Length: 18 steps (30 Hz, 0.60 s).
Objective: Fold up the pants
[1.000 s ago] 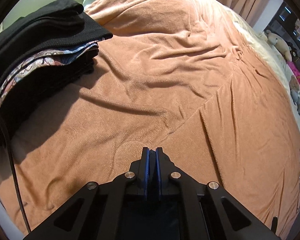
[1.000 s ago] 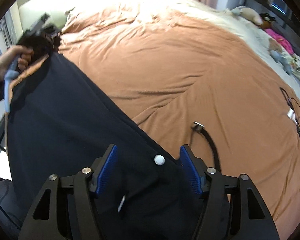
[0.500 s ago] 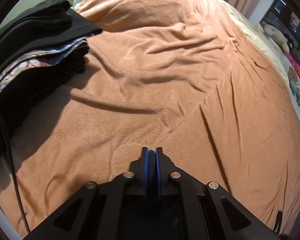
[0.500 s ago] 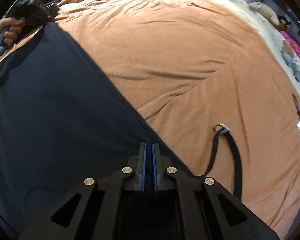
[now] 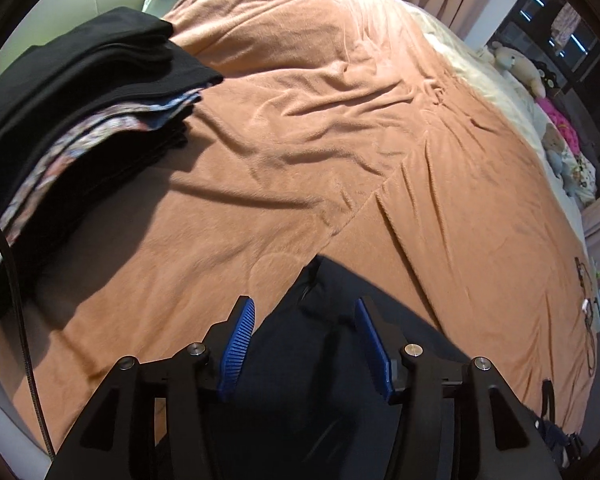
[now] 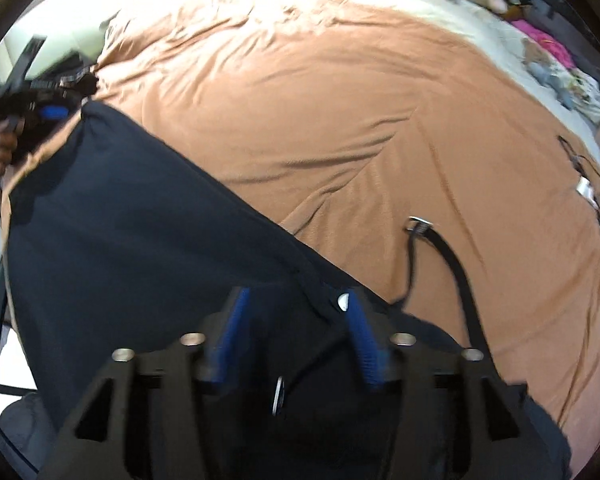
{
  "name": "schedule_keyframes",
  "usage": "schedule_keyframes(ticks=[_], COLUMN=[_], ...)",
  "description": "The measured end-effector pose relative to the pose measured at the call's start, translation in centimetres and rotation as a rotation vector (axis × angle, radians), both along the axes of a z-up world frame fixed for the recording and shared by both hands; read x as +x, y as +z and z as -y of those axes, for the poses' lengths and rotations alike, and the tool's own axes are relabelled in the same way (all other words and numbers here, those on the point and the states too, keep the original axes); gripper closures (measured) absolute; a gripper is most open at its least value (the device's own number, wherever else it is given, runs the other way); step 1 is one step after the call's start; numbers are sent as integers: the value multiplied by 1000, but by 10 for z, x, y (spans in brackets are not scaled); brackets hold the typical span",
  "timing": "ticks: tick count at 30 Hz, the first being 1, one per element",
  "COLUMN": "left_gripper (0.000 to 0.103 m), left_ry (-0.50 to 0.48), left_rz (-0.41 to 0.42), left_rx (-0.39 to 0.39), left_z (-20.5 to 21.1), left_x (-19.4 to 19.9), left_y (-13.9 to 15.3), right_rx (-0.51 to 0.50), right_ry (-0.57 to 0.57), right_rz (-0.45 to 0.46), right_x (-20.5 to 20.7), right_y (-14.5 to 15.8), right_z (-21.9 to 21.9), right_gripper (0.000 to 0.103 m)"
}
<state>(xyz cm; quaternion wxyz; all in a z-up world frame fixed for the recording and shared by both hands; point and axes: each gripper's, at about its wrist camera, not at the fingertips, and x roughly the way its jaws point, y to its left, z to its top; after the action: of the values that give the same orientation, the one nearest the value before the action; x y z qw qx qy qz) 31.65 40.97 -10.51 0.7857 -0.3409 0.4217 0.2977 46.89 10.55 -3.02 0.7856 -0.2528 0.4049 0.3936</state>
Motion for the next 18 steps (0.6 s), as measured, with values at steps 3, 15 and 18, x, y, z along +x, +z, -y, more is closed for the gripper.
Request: schedule_keyframes(ticks=[3, 15, 18], left_gripper=[48, 48, 48], left_ry=[-10, -87, -98], left_rz=[16, 98, 108], left_rx=[1, -15, -27], left_z=[6, 46, 56], left_x=[-18, -87, -102], left_y=[8, 28, 26], right_rx=[44, 104, 114], right_ry=[-41, -173, -183], right_rz=[-13, -12, -10], right_x=[-14, -80, -95], right_y=[12, 46, 51], right_z=[18, 78, 94], right_gripper=[51, 51, 51])
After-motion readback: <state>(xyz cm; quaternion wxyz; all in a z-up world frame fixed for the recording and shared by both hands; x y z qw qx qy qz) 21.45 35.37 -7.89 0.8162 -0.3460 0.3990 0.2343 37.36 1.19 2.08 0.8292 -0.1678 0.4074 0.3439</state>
